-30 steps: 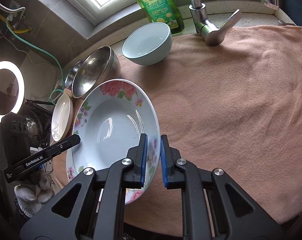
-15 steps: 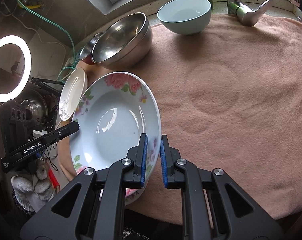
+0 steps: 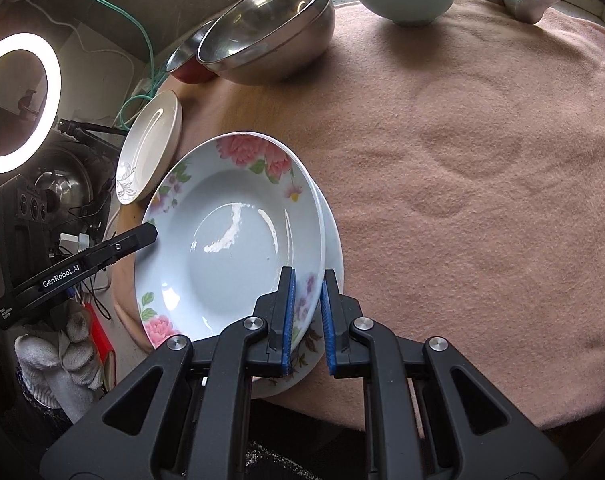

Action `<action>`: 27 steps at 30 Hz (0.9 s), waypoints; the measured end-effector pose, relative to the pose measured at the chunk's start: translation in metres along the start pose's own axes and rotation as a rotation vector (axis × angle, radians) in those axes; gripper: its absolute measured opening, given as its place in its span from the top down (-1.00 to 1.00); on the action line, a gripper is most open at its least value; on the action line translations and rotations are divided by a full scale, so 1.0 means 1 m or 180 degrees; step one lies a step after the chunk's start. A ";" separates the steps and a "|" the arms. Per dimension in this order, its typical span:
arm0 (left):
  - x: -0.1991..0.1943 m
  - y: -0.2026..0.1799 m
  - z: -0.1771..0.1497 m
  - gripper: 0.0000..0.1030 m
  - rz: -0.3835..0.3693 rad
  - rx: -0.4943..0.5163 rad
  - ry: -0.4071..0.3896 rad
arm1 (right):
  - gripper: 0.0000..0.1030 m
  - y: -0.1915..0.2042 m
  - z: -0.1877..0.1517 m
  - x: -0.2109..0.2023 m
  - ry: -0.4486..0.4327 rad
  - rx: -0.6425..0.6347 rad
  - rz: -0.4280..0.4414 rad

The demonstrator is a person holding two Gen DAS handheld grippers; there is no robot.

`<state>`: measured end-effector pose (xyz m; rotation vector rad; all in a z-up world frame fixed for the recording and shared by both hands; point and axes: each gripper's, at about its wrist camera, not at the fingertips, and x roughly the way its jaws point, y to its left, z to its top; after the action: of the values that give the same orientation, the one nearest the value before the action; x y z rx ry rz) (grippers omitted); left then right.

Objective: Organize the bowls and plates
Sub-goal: 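Lift the rose-patterned plate and lower it onto the small pink-flowered plate, then open the right tool and release the rose-patterned plate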

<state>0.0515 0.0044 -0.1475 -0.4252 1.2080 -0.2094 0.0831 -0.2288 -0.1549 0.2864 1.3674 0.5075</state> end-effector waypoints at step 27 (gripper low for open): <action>0.006 0.008 -0.008 0.78 0.0063 0.0003 0.0095 | 0.68 0.021 -0.002 0.015 0.0170 -0.0230 -0.0243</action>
<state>0.0457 0.0081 -0.1580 -0.4103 1.2408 -0.1998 0.0791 -0.2034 -0.1576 0.1619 1.4031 0.5028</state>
